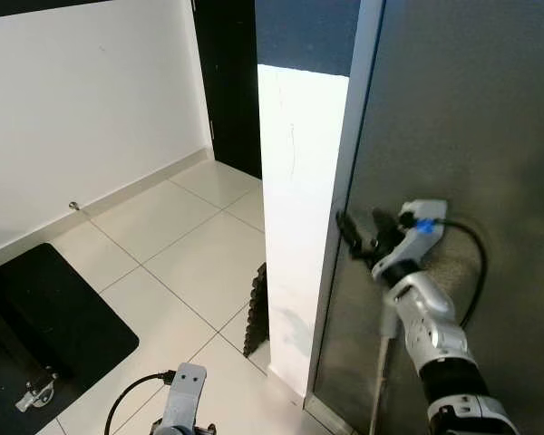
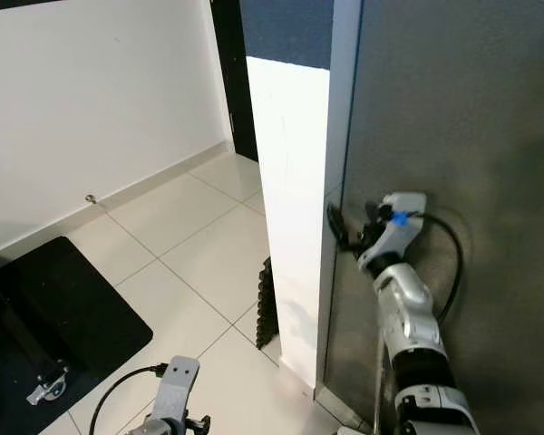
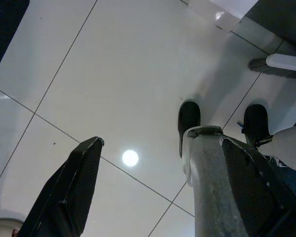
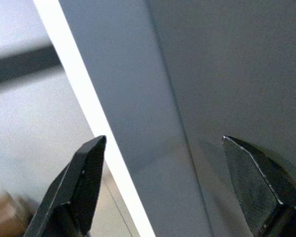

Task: Sweep floor

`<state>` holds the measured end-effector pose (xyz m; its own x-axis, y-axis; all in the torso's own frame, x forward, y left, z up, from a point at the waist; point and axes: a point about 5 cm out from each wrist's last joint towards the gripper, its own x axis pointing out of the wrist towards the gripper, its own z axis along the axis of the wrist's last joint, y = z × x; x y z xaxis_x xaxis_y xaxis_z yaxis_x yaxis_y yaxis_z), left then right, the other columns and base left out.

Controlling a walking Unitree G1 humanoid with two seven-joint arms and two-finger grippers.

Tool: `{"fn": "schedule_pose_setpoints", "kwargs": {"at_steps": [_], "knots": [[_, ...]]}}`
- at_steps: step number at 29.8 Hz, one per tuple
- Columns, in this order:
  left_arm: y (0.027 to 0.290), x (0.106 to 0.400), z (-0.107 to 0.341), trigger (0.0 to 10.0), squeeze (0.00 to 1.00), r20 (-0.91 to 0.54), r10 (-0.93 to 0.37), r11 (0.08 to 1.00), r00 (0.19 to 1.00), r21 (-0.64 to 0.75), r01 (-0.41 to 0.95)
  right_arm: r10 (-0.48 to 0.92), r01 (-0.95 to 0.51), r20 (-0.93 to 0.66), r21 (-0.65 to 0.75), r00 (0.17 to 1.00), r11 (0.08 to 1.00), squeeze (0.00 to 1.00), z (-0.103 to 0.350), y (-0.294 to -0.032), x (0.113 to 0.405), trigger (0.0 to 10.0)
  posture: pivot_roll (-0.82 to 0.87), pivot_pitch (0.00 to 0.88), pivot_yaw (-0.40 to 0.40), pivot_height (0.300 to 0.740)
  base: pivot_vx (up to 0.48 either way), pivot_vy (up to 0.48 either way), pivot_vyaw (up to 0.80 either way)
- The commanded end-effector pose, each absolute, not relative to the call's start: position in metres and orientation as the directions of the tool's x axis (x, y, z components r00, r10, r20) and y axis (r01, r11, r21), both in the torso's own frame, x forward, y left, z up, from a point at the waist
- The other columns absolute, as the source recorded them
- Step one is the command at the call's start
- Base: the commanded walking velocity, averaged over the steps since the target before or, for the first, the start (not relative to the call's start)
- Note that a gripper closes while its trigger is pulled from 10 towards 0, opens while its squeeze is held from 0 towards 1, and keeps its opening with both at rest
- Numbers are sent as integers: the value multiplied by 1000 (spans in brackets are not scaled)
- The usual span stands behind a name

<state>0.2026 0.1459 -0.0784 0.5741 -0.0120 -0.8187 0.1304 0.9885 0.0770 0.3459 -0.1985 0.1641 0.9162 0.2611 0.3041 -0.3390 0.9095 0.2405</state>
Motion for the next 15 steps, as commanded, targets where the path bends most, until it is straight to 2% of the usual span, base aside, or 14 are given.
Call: {"fn": "schedule_pose_setpoints", "kwargs": {"at_steps": [1, 2, 4, 10, 12, 14, 15], "knots": [[152, 201, -79, 10000, 0, -821, 2, 985, 571, 99, 140, 299, -422, 394, 274, 869, 864, 0, 182, -203, 343, 10000, -7, 0, 29, 740, 0, 0, 0], [152, 201, -79, 10000, 0, -821, 2, 985, 571, 99, 140, 299, -422, 394, 274, 869, 864, 0, 182, -203, 343, 10000, -7, 0, 29, 740, 0, 0, 0], [152, 201, -79, 10000, 0, -820, 2, 985, 572, 101, 141, 442, -578, 426, 275, 790, 769, 0, 185, -190, 334, 10000, -7, 0, 30, 740, 0, 0, 0], [153, 201, -79, 10000, 0, -820, 3, 985, 573, 101, 141, 537, -666, 421, 269, 731, 696, 0, 182, -181, 327, 10000, -7, 0, 29, 740, 0, 0, 0], [153, 201, -79, 10000, 0, -822, 9, 986, 569, 103, 134, 677, -778, 386, 266, 627, 569, 0, 174, -170, 313, 10000, -5, 0, 31, 740, 0, 0, 0], [153, 201, -79, 10000, 0, -822, 9, 986, 569, 103, 134, 677, -778, 386, 266, 627, 569, 0, 174, -170, 313, 10000, -5, 0, 31, 740, 0, 0, 0], [153, 201, -79, 10000, 0, -823, 12, 986, 567, 104, 130, 732, -819, 369, 273, 573, 505, 0, 171, -165, 305, 10000, -5, 0, 31, 740, 0, 0, 0]]}}
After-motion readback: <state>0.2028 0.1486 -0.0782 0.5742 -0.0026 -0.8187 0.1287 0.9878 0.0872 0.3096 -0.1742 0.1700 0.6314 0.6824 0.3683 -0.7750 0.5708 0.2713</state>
